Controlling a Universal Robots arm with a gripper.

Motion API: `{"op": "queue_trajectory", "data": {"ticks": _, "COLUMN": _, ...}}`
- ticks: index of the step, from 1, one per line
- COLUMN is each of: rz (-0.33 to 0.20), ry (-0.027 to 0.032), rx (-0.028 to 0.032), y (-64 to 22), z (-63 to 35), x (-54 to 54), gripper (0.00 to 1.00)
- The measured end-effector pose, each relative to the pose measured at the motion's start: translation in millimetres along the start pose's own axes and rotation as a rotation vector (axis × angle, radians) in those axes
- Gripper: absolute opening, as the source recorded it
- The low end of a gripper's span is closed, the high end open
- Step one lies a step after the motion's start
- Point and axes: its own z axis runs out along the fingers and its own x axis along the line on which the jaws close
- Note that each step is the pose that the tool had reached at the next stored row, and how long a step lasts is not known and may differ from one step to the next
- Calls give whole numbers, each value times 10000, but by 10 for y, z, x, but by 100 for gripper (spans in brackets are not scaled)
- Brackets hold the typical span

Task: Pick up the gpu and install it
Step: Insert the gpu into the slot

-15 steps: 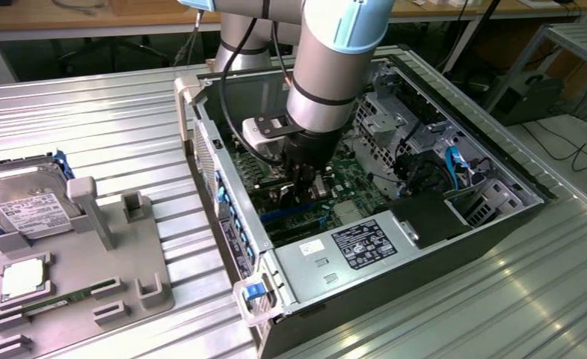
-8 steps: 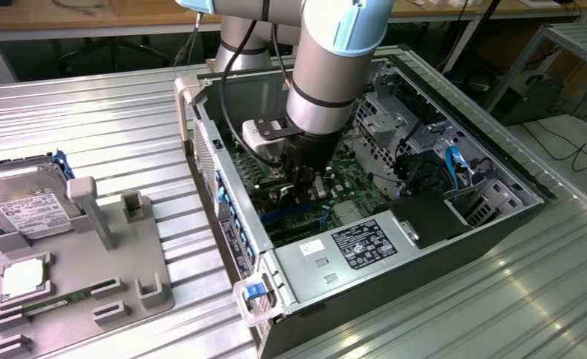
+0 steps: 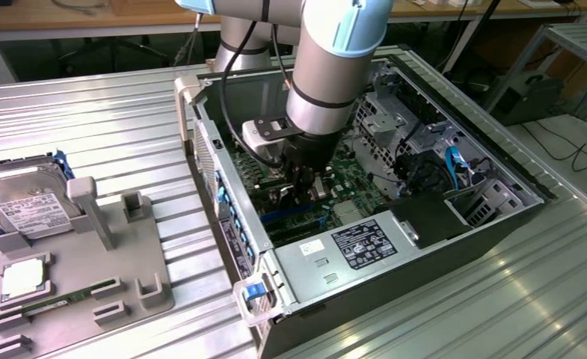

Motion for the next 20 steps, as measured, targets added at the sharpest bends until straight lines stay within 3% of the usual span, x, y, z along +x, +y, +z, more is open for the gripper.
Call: {"op": "queue_trajectory", "data": {"ticks": 20, "rz": 1, "ry": 1, "rx": 0, "y": 0, "z": -8, "x": 7, "gripper": 28}}
